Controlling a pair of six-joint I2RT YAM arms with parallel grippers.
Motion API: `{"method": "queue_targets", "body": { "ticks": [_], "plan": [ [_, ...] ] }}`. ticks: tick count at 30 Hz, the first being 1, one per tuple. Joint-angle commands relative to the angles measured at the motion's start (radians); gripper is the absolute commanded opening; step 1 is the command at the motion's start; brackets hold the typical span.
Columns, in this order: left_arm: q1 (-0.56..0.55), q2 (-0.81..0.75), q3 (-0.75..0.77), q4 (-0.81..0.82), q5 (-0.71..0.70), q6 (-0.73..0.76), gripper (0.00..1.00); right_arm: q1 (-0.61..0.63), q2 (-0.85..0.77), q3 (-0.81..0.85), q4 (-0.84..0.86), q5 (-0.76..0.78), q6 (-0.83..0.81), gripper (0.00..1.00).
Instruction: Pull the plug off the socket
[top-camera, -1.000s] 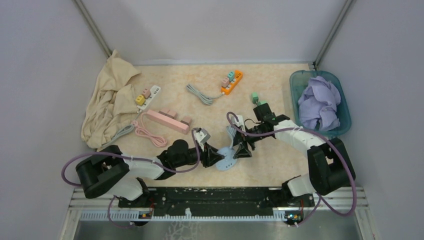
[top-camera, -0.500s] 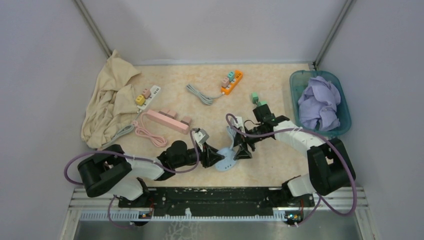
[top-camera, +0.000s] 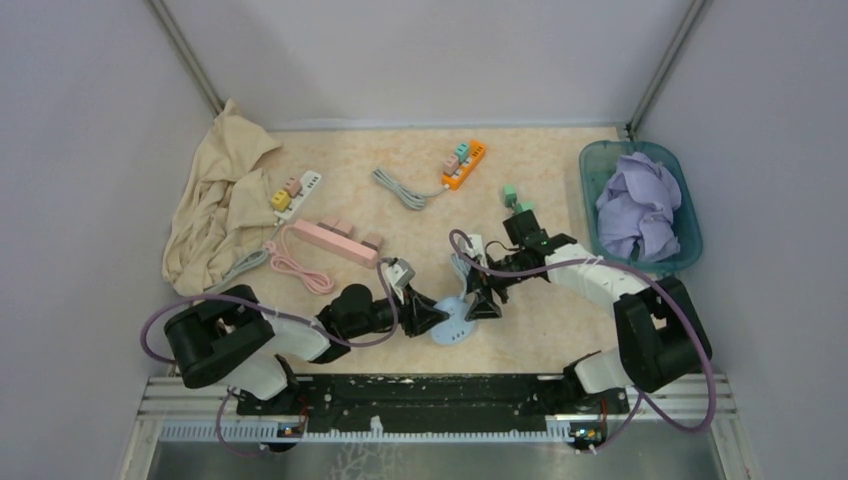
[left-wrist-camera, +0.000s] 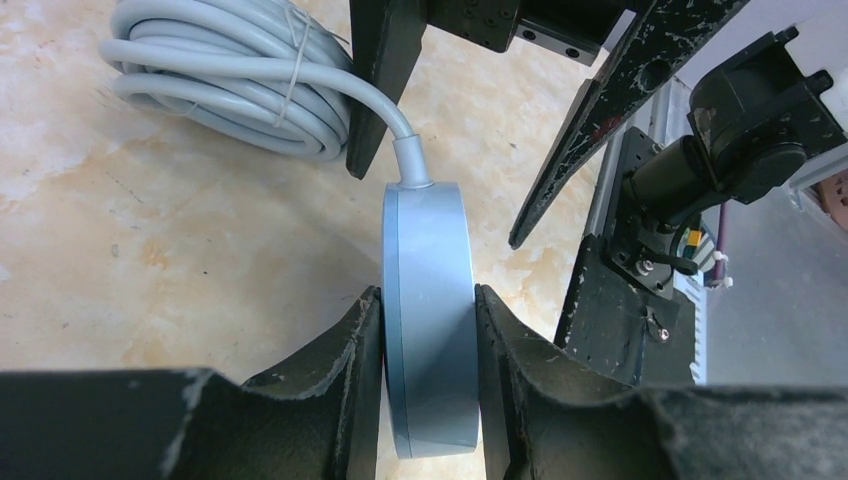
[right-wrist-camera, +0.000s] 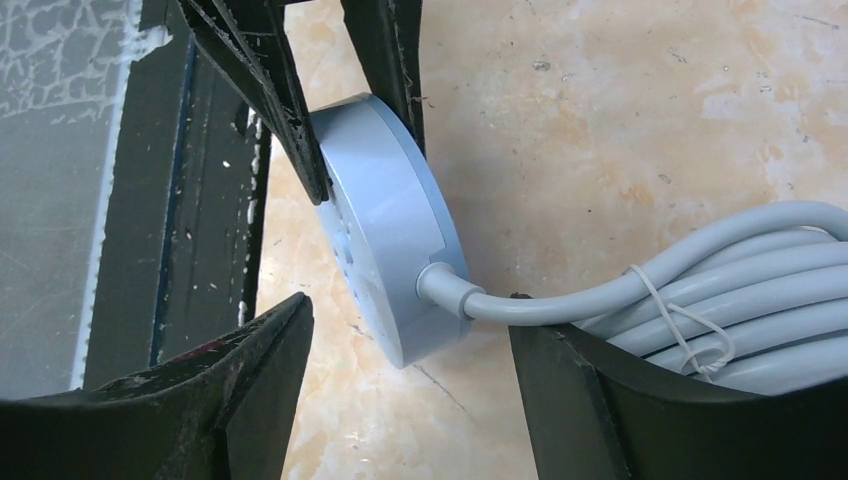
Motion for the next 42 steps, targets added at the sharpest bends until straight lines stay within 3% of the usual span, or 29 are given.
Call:
{"method": "queue_targets", "body": {
  "ticks": [1, 8, 12, 14, 16, 21, 26, 34, 42],
  "plan": [
    [-0.012, 0.02, 0.03, 0.307, 0.103, -0.03, 0.0, 0.052, -0.003, 0.012, 0.098, -0.016, -0.017, 0.7],
    [-0.012, 0.041, 0.03, 0.323, 0.096, -0.035, 0.0, 0.055, 0.01, 0.027, 0.048, -0.053, -0.054, 0.54],
    [-0.011, 0.041, 0.031, 0.306, 0.078, -0.039, 0.03, 0.056, 0.021, 0.046, 0.003, -0.065, -0.087, 0.32],
    [-0.01, 0.035, 0.032, 0.272, 0.063, -0.045, 0.14, 0.055, 0.022, 0.06, -0.015, -0.058, -0.094, 0.18],
    [-0.01, 0.023, 0.032, 0.233, 0.042, -0.054, 0.28, 0.055, 0.018, 0.071, -0.034, -0.05, -0.103, 0.11],
    [-0.01, -0.04, 0.029, 0.118, -0.007, -0.046, 0.6, 0.025, 0.012, 0.103, -0.087, -0.04, -0.12, 0.05],
    [-0.01, -0.144, 0.004, -0.001, -0.088, -0.017, 0.76, -0.043, 0.015, 0.172, -0.238, -0.031, -0.224, 0.02],
    [-0.008, -0.309, -0.034, -0.195, -0.183, 0.011, 0.8, -0.144, 0.044, 0.288, -0.445, 0.218, -0.273, 0.0],
    [0.0, -0.391, -0.064, -0.259, -0.212, 0.017, 0.83, -0.457, 0.047, 0.356, -0.463, 0.299, -0.212, 0.0]
  ]
}}
